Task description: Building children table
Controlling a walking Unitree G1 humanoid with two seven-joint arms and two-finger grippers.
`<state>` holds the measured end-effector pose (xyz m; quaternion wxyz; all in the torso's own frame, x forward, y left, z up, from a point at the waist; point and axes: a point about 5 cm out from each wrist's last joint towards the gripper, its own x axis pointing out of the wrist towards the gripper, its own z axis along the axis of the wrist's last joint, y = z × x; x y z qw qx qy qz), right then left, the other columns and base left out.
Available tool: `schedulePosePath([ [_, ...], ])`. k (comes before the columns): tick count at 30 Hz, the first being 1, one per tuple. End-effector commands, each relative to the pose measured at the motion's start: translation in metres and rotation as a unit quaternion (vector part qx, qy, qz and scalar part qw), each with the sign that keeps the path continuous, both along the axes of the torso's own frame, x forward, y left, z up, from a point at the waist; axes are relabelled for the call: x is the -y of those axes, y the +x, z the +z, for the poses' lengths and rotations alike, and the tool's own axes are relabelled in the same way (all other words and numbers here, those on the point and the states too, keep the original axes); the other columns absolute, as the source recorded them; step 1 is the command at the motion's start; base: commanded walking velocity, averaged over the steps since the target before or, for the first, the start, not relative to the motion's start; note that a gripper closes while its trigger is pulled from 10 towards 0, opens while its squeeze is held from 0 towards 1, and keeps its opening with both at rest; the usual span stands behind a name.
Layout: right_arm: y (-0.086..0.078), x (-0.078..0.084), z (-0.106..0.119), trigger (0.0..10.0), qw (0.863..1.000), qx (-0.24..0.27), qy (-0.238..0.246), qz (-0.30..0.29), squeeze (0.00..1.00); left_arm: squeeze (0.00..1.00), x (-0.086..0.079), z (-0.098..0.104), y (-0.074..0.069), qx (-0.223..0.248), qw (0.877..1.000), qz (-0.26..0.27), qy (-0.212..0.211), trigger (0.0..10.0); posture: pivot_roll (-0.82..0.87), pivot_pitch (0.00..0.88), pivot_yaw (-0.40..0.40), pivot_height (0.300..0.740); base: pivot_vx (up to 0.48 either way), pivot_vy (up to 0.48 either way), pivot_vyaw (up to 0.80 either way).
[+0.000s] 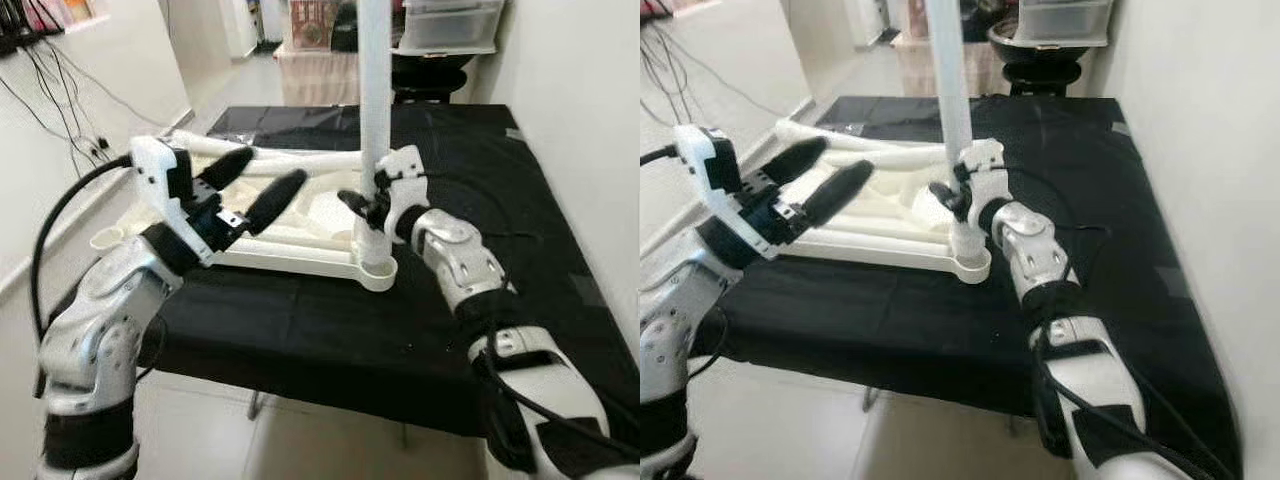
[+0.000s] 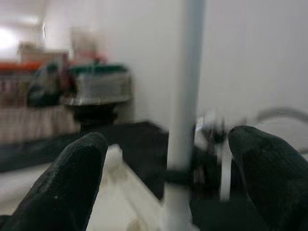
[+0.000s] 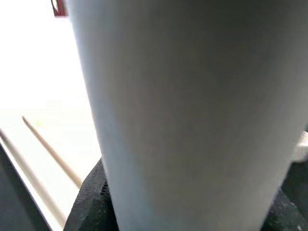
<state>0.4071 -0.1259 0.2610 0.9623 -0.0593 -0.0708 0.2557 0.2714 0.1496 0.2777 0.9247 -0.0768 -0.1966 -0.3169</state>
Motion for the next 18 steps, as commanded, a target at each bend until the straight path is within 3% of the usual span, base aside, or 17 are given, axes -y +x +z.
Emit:
schedulePosePath([
  [1, -0.001, -0.003, 0.019, 0.0, 0.997, 0.025, 0.054, 0.041, 0.00, 0.00, 0.012, -0.020, -0.012, -0.037, 0.999, -0.005, 0.034, 10.0, 0.07, 0.256, 0.064, 0.740, 0.000, 0.000, 0.00],
  [2, -0.001, -0.003, 0.019, 0.0, 0.997, 0.025, 0.054, 0.041, 0.00, 0.00, 0.012, -0.020, -0.012, -0.037, 0.999, -0.005, 0.034, 10.0, 0.07, 0.256, 0.064, 0.740, 0.000, 0.000, 0.00],
  [3, -0.004, -0.006, 0.029, 0.0, 0.992, 0.035, 0.081, 0.090, 0.00, 0.00, 0.021, -0.040, -0.023, -0.064, 0.996, -0.020, 0.063, 10.0, 0.07, 0.272, 0.066, 0.740, 0.000, 0.000, 0.00],
  [4, -0.008, -0.009, 0.035, 3.4, 0.985, 0.038, 0.099, 0.138, 0.00, 0.00, 0.026, -0.055, -0.033, -0.087, 0.992, -0.030, 0.084, 10.0, 0.07, 0.286, 0.070, 0.740, 0.000, 0.000, 0.00],
  [5, -0.008, -0.009, 0.035, 3.4, 0.985, 0.038, 0.099, 0.138, 0.00, 0.00, 0.026, -0.055, -0.033, -0.087, 0.992, -0.030, 0.084, 10.0, 0.07, 0.286, 0.070, 0.740, 0.000, 0.000, 0.00],
  [6, -0.014, -0.013, 0.040, 10.0, 0.974, 0.045, 0.102, 0.196, 0.00, 0.00, 0.029, -0.070, -0.043, -0.109, 0.988, -0.038, 0.101, 10.0, 0.07, 0.301, 0.074, 0.740, 0.000, 0.000, 0.00],
  [7, -0.021, -0.017, 0.042, 10.0, 0.961, 0.052, 0.088, 0.256, 0.00, 0.00, 0.031, -0.083, -0.051, -0.125, 0.984, -0.041, 0.123, 10.0, 0.07, 0.317, 0.078, 0.740, 0.000, 0.000, 0.00],
  [8, -0.021, -0.017, 0.042, 10.0, 0.961, 0.052, 0.088, 0.256, 0.00, 0.00, 0.031, -0.083, -0.051, -0.125, 0.984, -0.041, 0.123, 10.0, 0.07, 0.317, 0.078, 0.740, 0.000, 0.000, 0.00],
  [10, -0.031, -0.021, 0.042, 10.0, 0.938, 0.057, 0.048, 0.338, 0.00, 0.00, 0.030, -0.101, -0.062, -0.144, 0.977, -0.035, 0.156, 10.0, 0.07, 0.338, 0.086, 0.740, 0.000, 0.000, 0.00],
  [11, -0.031, -0.021, 0.042, 10.0, 0.938, 0.057, 0.048, 0.338, 0.00, 0.00, 0.030, -0.101, -0.062, -0.144, 0.977, -0.035, 0.156, 10.0, 0.07, 0.338, 0.086, 0.740, 0.000, 0.000, 0.00],
  [13, -0.034, -0.016, 0.044, 10.0, 0.922, 0.051, 0.014, 0.384, 0.00, 0.00, 0.028, -0.112, -0.068, -0.143, 0.972, -0.009, 0.185, 10.0, 0.07, 0.360, 0.096, 0.740, 0.000, 0.000, 0.00],
  [18, -0.033, -0.008, 0.048, 10.0, 0.917, 0.049, 0.002, 0.396, 0.00, 0.00, 0.029, -0.115, -0.072, -0.140, 0.971, -0.002, 0.195, 10.0, 0.07, 0.369, 0.099, 0.740, 0.000, 0.000, 0.00],
])
